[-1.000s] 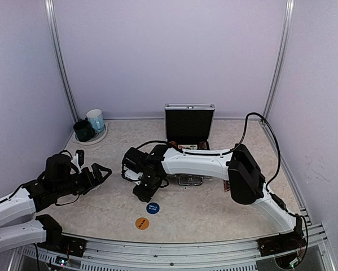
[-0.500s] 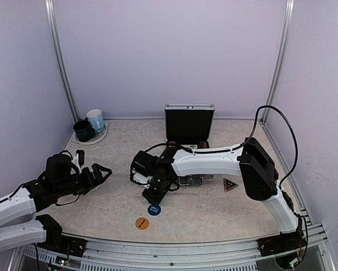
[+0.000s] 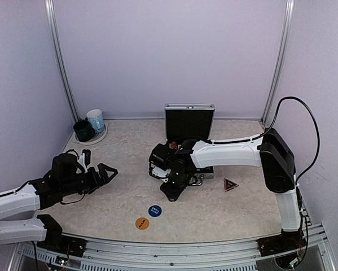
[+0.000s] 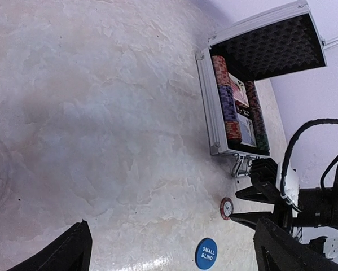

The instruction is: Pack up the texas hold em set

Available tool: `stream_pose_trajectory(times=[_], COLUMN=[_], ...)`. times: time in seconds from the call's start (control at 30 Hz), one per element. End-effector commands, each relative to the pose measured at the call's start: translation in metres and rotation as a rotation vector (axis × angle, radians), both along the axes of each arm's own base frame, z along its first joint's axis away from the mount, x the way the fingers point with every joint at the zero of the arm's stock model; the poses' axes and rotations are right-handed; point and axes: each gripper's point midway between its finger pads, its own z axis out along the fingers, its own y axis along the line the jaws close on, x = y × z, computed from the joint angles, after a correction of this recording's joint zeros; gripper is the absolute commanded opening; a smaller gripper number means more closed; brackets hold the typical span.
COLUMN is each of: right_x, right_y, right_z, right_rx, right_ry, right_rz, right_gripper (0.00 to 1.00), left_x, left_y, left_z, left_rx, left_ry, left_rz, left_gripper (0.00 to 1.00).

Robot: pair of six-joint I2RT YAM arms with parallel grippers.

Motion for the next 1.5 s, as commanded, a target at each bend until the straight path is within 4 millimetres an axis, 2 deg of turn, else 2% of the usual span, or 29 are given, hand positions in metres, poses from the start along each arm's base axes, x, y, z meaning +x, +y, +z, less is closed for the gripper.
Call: stream_pose_trajectory(times=[0.0, 0.13, 0.3, 0.5, 1.13, 1.47], right_x=[0.001, 0.000, -0.008, -0.007, -0.005, -0.006], right_y=[0.000, -0.003, -0.010, -0.009, -0.010, -0.009], right_z=[0.029, 0.031, 0.007, -0.003, -0.031, -0.033], right_rx=[0.046, 0.043, -0.017, -0.041, -0.090, -0.096], right_ry=[-0.033, -0.029, 0.024, 0.059, 0.115, 0.128], right_rz=[-0.020, -0.020, -0.001, 0.011, 0.027, 0.036], right_gripper=[0.41, 0.44, 0.57, 0.60, 0.55, 0.40], left_x=[0.003, 0.004, 0.005, 0.006, 0.007, 0.006], left_y=[-0.019, -0.033, -0.044, -0.048, -0.046, -0.045], left_z=[0.012, 0.007, 0.002, -0.001, -0.001, -0.004], left_rx=[-0.037, -0.029, -0.008, -0.001, 0.020, 0.022], left_ry=[-0.035, -0.015, 0.008, 0.017, 0.010, 0.016], left_rz=[-0.048, -0.088, -0.115, -0.125, -0.121, -0.121], left_gripper=[0.99, 0.99, 0.99, 0.99, 0.99, 0.99])
